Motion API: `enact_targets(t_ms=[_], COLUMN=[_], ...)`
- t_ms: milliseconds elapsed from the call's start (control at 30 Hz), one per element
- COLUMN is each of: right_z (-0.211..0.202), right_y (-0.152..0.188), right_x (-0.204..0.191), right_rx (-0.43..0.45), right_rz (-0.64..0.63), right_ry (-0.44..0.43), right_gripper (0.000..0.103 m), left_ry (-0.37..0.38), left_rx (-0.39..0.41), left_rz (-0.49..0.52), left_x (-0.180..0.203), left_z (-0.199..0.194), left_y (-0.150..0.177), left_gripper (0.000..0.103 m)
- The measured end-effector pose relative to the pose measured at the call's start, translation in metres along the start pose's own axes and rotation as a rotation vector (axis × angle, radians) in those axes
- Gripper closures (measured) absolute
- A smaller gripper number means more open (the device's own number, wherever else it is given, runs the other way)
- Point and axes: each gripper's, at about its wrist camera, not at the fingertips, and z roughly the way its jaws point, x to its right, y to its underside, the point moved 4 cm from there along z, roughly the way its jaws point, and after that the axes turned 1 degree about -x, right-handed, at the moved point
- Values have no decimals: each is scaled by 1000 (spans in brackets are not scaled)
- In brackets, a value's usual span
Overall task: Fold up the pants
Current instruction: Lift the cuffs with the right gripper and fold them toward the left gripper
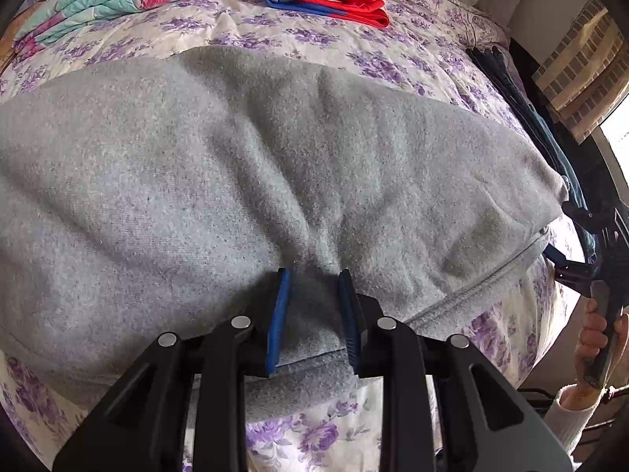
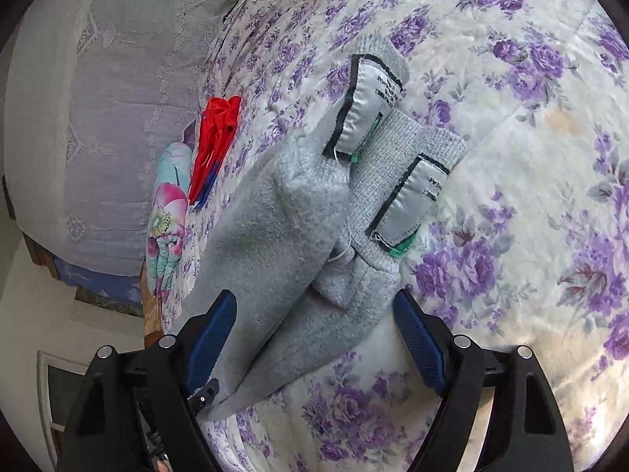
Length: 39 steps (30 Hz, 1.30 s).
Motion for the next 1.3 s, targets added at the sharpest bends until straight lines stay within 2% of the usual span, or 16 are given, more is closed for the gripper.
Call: enact_targets(t_ms=[67,233,267,300,333,467,567,667,767,900,933,1000,1100,1167,1300], right_z=[4,13,12,11,13,14,14,16,15,13,12,12,12,12,13], right_y=[-10,-27,-28,-27,-26,-22,-23,-24,-23,-23,-23,-23,-23,-23,-24], right_x=[-2,2,3,5,6,4,3,1,-2,-1,0,1,2,2,3], right_rx=[14,59,72,91,90,102,104,102,102,86,83,78,73,73,68], right_rz=[26,95,99,93,78,1,-41,-74,-116,-134,-132,-134,-150,-155,-139], right_ry=[-26,-84,-80,-54,-45,-1,22,37,73,82,79,76,95,95,89], right_gripper=[17,17,27,44,76,76,75,73,71,70,70,70,70,71,70], left_ry=[-10,-24,-24,-23,-23,-38,62,89,162,258,257,208,146,147,183], left_rx=[-3,-6,-5,-6,-8,-23,-21,9,1,-52,-58,-60,-125,-78,-89], left_rz=[3,5,3,1,0,13,34,80,99,99,99,111,92,113,125], left_x=[1,3,2,2,2,10,33,68,109,157,166,179,180,181,180], left_z=[0,1,1,1,1,-7,-20,-29,-19,12,21,43,84,78,65], left_y=[0,-1,-1,-1,-1,-4,-15,-34,-58,-80,-84,-87,-77,-69,-48], left_gripper=[79,79,79,79,79,81,81,81,81,94,95,95,95,95,95])
